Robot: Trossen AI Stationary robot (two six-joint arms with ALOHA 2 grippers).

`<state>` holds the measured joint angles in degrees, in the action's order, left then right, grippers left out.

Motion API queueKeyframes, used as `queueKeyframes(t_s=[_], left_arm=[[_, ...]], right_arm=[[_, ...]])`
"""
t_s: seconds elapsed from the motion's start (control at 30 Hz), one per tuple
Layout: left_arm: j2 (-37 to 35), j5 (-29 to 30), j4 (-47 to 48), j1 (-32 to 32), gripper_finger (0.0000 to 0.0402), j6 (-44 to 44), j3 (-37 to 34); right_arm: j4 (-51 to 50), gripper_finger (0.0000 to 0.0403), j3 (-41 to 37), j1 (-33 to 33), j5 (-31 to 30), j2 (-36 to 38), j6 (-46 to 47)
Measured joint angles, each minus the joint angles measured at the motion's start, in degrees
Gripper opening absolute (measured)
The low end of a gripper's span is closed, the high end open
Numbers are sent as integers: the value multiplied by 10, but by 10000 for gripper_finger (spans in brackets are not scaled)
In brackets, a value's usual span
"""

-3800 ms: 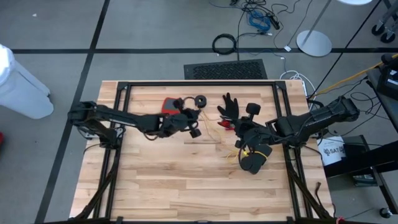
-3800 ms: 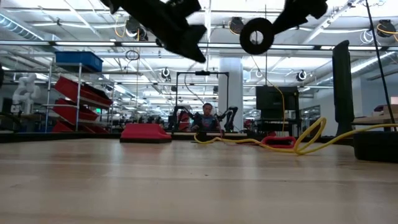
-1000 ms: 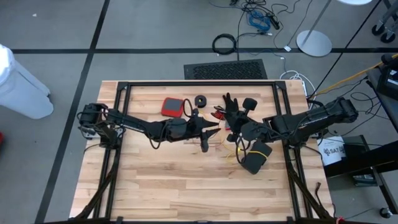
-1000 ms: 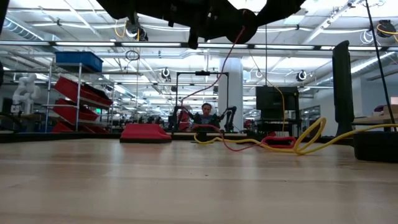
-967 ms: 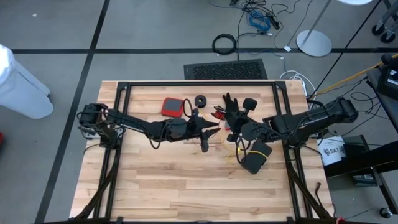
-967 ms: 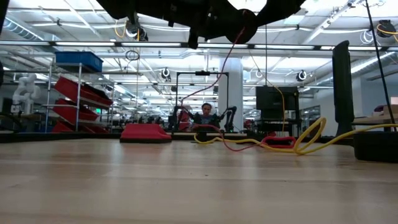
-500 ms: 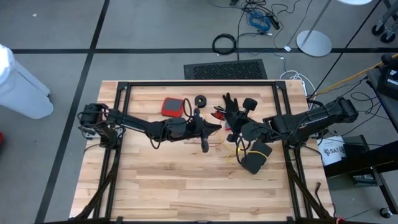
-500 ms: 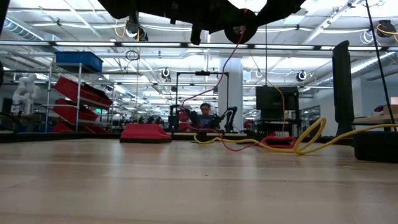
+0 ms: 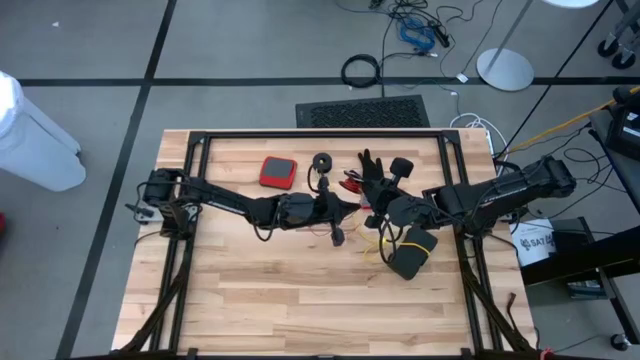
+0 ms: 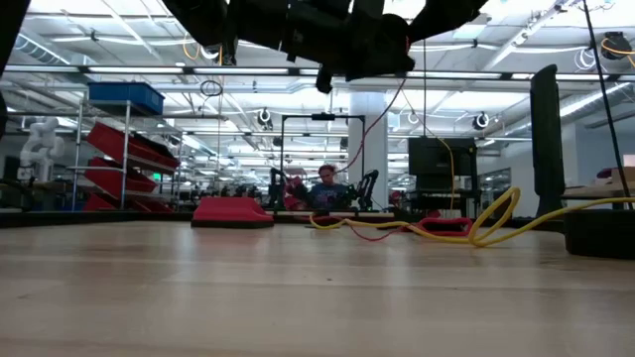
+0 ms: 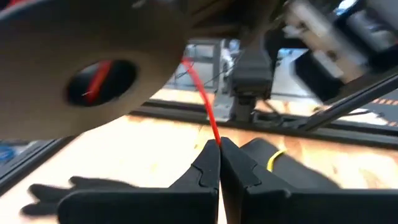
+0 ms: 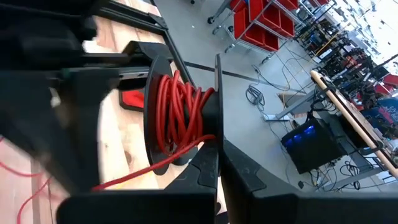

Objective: Coil cords
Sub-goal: Uncoil the red wire from the spool

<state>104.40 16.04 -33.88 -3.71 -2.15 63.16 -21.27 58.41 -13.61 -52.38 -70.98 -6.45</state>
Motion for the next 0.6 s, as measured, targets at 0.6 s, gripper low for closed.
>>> queueKeyframes(t_s=[0.6], left_arm=[[0, 38, 94, 49, 0, -3, 0]], right_arm=[[-4, 0, -1, -12, 6, 2, 10]])
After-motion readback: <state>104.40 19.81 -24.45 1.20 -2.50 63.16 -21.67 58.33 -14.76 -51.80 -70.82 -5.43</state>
